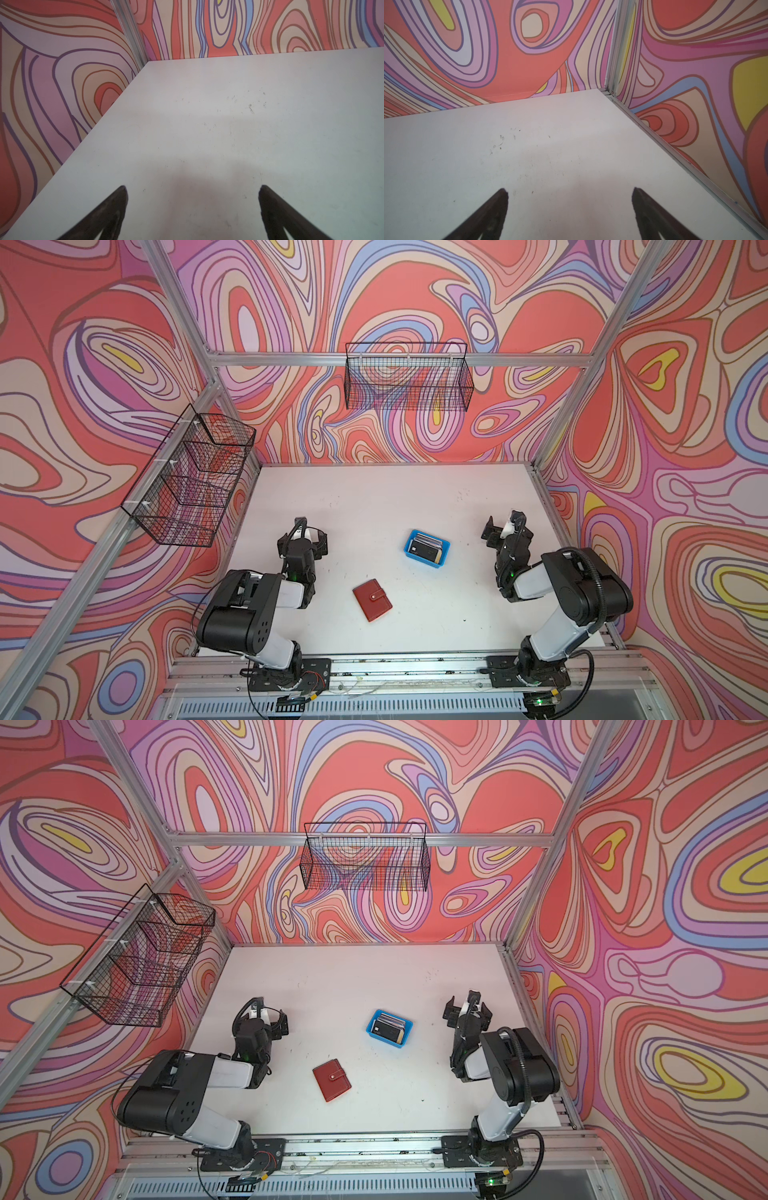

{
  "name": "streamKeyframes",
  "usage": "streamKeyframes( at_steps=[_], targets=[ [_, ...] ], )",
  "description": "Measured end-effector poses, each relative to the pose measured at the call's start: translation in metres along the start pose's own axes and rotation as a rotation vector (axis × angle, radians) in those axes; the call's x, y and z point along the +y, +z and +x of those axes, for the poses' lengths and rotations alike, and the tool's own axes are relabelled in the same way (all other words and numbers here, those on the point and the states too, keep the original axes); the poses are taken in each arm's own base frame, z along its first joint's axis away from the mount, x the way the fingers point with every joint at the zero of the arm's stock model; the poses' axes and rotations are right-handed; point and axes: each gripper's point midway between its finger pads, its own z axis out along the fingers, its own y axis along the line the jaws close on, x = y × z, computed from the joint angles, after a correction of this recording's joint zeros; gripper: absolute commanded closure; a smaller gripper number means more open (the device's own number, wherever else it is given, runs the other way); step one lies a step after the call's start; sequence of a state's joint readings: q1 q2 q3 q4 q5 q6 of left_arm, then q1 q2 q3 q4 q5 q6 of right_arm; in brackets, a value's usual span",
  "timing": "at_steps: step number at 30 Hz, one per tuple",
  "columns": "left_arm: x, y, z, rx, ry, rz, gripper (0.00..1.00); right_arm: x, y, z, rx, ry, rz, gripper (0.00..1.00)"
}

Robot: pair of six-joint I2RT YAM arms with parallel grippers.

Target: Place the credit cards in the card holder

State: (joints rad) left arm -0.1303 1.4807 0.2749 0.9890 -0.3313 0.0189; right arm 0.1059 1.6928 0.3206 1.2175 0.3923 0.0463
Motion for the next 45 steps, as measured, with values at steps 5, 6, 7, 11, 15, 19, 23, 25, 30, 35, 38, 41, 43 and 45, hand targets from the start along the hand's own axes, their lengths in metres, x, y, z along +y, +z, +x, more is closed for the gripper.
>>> streamKeyframes(
  at_steps=[5,6,7,11,15,19,23,25,30,35,38,41,43,45],
  targets=[
    [-0.011,-0.024,-0.058,-0.087,-0.025,0.049,0.0,-0.006,-0.014,-0.003,-0.026,0.008,0.012,0.02],
    [-0.012,-0.027,-0.074,-0.097,-0.045,0.06,0.0,-0.009,-0.02,-0.01,-0.041,0.014,0.021,0.02],
    [-0.012,-0.031,-0.088,-0.104,-0.067,0.071,0.0,-0.011,-0.025,-0.02,-0.064,0.025,0.028,0.02],
    [-0.01,-0.056,-0.135,-0.089,-0.206,0.128,0.0,-0.018,-0.042,-0.082,-0.175,0.158,0.044,0.02],
    [-0.002,-0.095,-0.165,-0.083,-0.338,0.19,0.0,-0.018,-0.041,-0.143,-0.168,0.356,0.061,0.02],
    [0.007,-0.131,-0.16,-0.078,-0.433,0.237,0.0,-0.02,-0.052,-0.162,-0.11,0.487,0.06,0.02],
    [0.027,-0.154,-0.132,-0.026,-0.565,0.182,0.0,-0.009,-0.065,-0.145,-0.012,0.506,-0.023,0.02],
    [0.034,-0.162,-0.121,-0.009,-0.61,0.161,0.0,0.002,-0.07,-0.139,0.032,0.512,-0.088,0.02],
    [0.039,-0.183,-0.093,0.055,-0.686,0.165,0.06,0.032,-0.083,-0.134,0.118,0.552,-0.276,0.02],
    [0.022,-0.182,-0.058,0.218,-0.702,0.204,0.15,0.063,-0.092,-0.109,0.246,0.619,-0.418,0.02],
    [0.0,-0.175,-0.034,0.372,-0.679,0.249,0.26,0.101,-0.102,-0.08,0.361,0.599,-0.513,0.02],
    [-0.021,-0.167,-0.012,0.525,-0.654,0.281,0.37,0.163,-0.139,-0.058,0.453,0.507,-0.664,0.08],
    [-0.036,-0.162,0.002,0.616,-0.638,0.307,0.43,0.203,-0.168,-0.05,0.485,0.444,-0.765,0.14],
    [-0.055,-0.159,0.018,0.687,-0.616,0.345,0.47,0.243,-0.197,-0.043,0.509,0.38,-0.856,0.21]
  ],
)
